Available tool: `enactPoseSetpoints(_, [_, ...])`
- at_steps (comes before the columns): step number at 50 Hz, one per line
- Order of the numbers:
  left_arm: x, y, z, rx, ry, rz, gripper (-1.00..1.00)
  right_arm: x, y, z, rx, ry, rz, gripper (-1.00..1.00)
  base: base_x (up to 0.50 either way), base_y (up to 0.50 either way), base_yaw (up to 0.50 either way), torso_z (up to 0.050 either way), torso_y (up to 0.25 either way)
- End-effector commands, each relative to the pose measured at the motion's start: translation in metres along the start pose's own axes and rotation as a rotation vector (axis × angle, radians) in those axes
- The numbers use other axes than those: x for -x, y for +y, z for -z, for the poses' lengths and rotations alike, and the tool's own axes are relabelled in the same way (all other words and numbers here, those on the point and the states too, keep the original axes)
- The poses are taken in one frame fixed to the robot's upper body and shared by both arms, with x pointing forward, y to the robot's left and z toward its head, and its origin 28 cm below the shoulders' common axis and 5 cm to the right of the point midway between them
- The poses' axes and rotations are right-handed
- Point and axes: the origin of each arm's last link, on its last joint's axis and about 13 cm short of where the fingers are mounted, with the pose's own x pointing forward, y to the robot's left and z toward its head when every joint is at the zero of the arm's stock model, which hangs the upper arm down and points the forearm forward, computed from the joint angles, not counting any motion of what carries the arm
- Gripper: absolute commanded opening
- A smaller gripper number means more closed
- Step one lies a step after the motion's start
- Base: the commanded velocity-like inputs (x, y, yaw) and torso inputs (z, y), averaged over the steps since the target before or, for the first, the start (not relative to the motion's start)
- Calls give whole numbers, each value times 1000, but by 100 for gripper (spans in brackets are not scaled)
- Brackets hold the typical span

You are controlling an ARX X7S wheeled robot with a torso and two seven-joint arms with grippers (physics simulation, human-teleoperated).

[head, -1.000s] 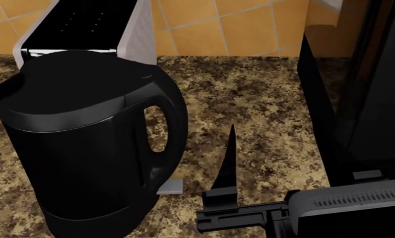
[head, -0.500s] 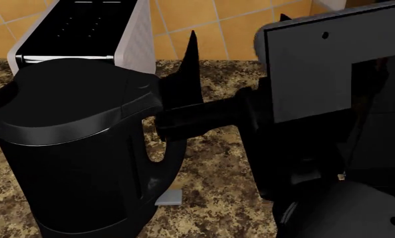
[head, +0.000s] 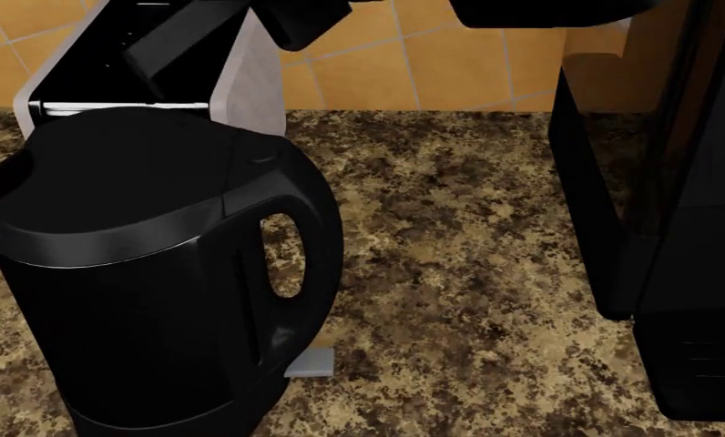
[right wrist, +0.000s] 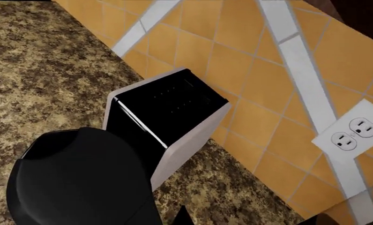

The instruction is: Press the button to open the lid of the electric kettle.

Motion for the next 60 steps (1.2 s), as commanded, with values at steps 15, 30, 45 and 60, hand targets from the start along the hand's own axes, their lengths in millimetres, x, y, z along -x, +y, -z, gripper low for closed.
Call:
enactPoseSetpoints(15, [-2,3,3,-1,4,-2,100,1,-22,-14,70,255,-212,-100,0,0,0,0,0])
enactPoseSetpoints(30, [-2,2,2,-8,-1,-1,100,-7,-32,-7,56,260,-231,-100,0,0,0,0,0])
enactPoseSetpoints(45, [-3,7,2,-9,-2,-25,100,-27,-32,-26,93,245,-235,-100,0,0,0,0,0])
enactPoseSetpoints(60, [-7,9,6,-16,0,-46,100,-55,-32,-21,117,286,-294,-100,0,0,0,0,0])
